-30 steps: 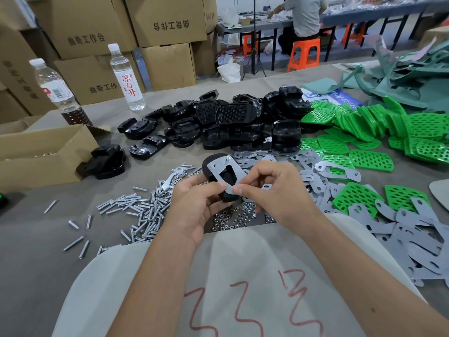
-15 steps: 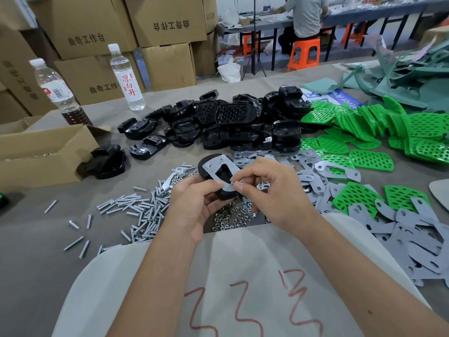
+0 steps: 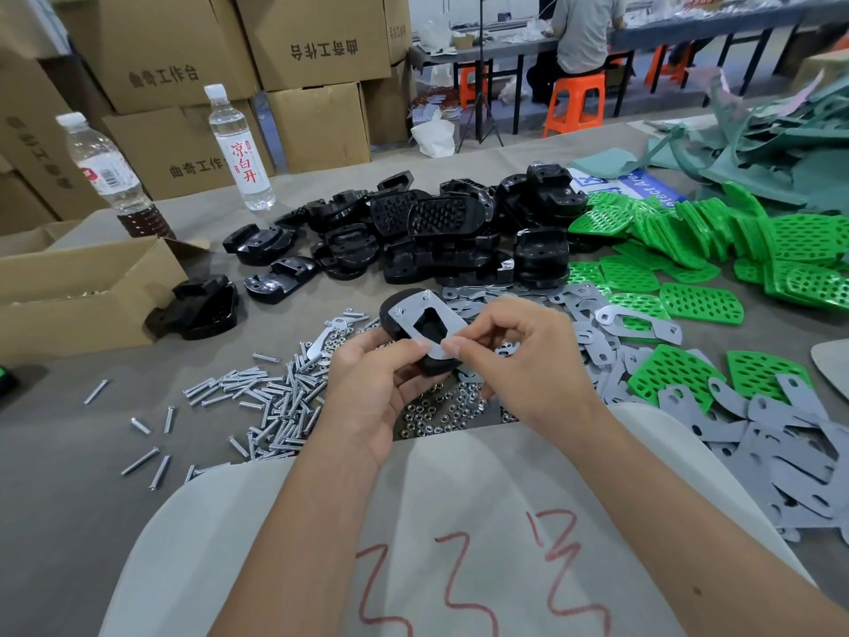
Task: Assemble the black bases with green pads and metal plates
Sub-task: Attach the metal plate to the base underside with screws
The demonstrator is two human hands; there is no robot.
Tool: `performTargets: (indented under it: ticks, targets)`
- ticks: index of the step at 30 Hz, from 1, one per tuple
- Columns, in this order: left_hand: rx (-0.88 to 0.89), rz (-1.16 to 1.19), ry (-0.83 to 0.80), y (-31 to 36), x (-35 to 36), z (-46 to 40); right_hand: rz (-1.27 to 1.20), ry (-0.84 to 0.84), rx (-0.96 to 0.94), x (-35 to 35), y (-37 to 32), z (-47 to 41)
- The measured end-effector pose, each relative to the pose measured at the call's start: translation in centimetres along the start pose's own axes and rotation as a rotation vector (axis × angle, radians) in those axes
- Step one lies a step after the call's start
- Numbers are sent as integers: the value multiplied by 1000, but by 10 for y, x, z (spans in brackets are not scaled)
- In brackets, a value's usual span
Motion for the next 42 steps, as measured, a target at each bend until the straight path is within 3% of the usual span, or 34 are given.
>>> performTargets:
  ticks: [9, 19, 30, 42]
  targets:
    - [11, 37, -31, 2, 3, 2, -29, -36, -38, 4, -4, 1]
    - [-50, 47, -186, 0, 15, 3, -118, -77, -66, 5, -2, -2]
    - [-24, -50, -87, -1, 13, 5, -105, -67, -73, 7, -6, -1]
    - [-15, -20, -115, 2, 19, 11, 26, -106, -188, 10, -24, 3]
Point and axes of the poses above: each hand's wrist, its own z-axis away from the middle knuckle, its own x-axis out of the palm, y = z × x, the point moved 9 cm from there along -z, towards the middle knuckle
